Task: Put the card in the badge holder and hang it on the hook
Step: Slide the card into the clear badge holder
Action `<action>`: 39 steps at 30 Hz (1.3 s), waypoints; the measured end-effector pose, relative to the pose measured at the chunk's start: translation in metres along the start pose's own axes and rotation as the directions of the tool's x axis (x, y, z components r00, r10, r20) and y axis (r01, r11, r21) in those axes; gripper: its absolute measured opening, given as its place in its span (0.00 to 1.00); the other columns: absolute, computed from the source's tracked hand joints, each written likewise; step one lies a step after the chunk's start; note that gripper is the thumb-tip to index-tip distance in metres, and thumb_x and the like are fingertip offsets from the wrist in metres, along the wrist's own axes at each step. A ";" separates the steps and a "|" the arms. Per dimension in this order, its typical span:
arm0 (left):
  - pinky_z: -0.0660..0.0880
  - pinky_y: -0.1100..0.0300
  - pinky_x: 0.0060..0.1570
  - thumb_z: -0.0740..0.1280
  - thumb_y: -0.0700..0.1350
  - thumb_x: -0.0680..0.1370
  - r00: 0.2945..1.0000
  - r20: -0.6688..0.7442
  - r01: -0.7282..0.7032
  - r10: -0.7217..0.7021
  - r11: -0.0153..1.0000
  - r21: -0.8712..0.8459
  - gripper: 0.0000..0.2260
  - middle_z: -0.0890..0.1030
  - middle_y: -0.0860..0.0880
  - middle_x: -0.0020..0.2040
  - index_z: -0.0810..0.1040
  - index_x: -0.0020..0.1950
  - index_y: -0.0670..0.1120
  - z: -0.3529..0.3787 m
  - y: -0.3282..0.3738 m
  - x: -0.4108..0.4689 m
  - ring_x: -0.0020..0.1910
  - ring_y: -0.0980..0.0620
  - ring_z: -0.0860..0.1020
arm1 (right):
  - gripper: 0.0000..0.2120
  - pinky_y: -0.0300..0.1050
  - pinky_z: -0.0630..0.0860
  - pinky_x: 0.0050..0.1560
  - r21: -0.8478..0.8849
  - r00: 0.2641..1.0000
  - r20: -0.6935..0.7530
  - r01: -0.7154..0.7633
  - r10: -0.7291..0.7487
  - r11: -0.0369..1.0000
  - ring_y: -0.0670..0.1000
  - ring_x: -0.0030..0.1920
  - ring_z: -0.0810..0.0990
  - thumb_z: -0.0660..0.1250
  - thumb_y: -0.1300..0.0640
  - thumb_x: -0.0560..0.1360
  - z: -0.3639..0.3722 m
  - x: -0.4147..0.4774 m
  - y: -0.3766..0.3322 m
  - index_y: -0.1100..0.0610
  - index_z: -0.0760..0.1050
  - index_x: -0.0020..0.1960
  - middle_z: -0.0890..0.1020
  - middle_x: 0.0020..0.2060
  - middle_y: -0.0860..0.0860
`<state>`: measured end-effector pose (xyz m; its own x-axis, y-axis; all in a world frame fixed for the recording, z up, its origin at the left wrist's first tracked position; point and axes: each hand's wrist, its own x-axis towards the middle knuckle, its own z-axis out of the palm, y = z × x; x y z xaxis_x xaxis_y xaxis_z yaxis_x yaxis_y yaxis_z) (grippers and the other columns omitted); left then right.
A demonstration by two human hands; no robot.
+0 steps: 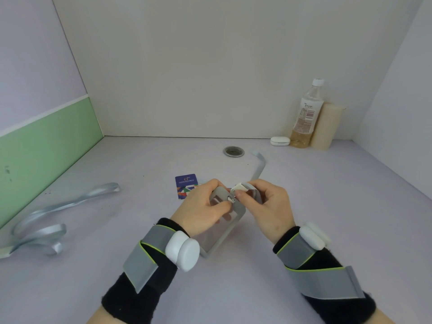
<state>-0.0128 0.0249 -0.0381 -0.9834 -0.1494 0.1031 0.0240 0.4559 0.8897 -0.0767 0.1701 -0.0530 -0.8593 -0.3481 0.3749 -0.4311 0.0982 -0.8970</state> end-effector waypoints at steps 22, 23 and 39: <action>0.79 0.57 0.35 0.67 0.47 0.75 0.999 -0.010 -0.039 0.042 0.985 0.166 0.03 0.82 0.47 0.38 0.75 0.45 0.49 0.003 -0.010 0.002 0.33 0.49 0.81 | 0.09 0.38 0.67 0.31 -0.179 0.998 0.052 -0.023 0.033 0.984 0.45 0.28 0.67 0.72 0.58 0.68 -0.003 -0.001 0.005 0.59 0.74 0.33 0.72 0.25 0.49; 0.78 0.58 0.35 0.67 0.47 0.75 0.999 -0.008 -0.043 0.045 0.985 0.169 0.03 0.81 0.48 0.38 0.76 0.45 0.49 0.003 -0.010 0.002 0.33 0.50 0.81 | 0.09 0.38 0.67 0.31 -0.192 0.998 0.050 -0.025 0.036 0.981 0.46 0.28 0.67 0.72 0.58 0.68 -0.004 -0.001 0.006 0.59 0.74 0.32 0.72 0.25 0.48; 0.76 0.53 0.50 0.69 0.59 0.65 0.998 0.052 -0.063 0.044 0.878 0.474 0.15 0.79 0.57 0.44 0.77 0.49 0.58 0.007 -0.017 -0.001 0.45 0.56 0.76 | 0.04 0.43 0.80 0.35 0.184 0.949 -0.021 -0.305 0.314 0.934 0.52 0.33 0.83 0.69 0.66 0.71 -0.016 0.009 0.009 0.59 0.79 0.39 0.83 0.35 0.60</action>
<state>-0.0132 0.0231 -0.0568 -0.9895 -0.0832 0.1186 -0.0018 0.8258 0.5640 -0.0927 0.1825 -0.0544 -0.9566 -0.2804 0.0790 -0.0899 0.0262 -0.9956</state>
